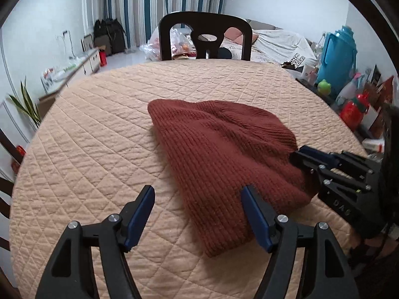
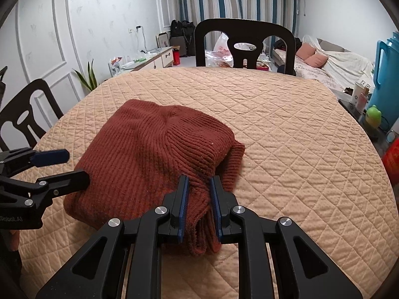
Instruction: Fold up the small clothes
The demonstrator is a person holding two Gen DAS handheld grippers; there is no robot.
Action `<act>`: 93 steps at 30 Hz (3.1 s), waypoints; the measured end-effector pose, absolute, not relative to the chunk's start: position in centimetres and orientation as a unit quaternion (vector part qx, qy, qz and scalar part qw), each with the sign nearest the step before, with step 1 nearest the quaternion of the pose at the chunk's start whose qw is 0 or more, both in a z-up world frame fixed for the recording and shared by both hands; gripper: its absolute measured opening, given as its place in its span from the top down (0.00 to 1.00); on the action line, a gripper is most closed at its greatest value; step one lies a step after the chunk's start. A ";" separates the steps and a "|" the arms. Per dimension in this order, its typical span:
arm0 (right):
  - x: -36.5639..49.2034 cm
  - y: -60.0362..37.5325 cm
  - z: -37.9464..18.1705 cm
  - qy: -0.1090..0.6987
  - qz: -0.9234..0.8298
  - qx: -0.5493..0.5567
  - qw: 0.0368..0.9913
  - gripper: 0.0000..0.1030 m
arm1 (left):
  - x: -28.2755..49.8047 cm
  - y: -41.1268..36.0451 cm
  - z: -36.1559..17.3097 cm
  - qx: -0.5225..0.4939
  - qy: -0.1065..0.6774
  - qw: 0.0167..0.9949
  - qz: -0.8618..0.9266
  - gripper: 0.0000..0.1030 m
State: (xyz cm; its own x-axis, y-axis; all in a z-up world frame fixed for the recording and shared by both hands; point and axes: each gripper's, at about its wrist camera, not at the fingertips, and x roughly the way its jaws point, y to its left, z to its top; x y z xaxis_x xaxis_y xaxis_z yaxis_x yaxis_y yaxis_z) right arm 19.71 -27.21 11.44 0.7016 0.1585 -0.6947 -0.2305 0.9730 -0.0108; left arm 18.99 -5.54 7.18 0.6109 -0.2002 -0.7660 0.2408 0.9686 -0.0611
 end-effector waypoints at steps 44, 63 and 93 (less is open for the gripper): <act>19.6 -30.3 12.4 0.369 0.138 0.035 0.918 0.34 | 21.0 -1.9 6.6 -0.083 0.432 0.880 -0.178 0.15; 24.5 -32.2 8.7 0.458 0.180 0.179 0.852 0.33 | 25.4 -2.3 3.6 -0.146 0.504 0.829 -0.193 0.15; 21.9 -27.4 13.5 0.412 0.213 0.160 0.871 0.70 | 24.1 0.9 8.0 -0.160 0.461 0.851 -0.193 0.65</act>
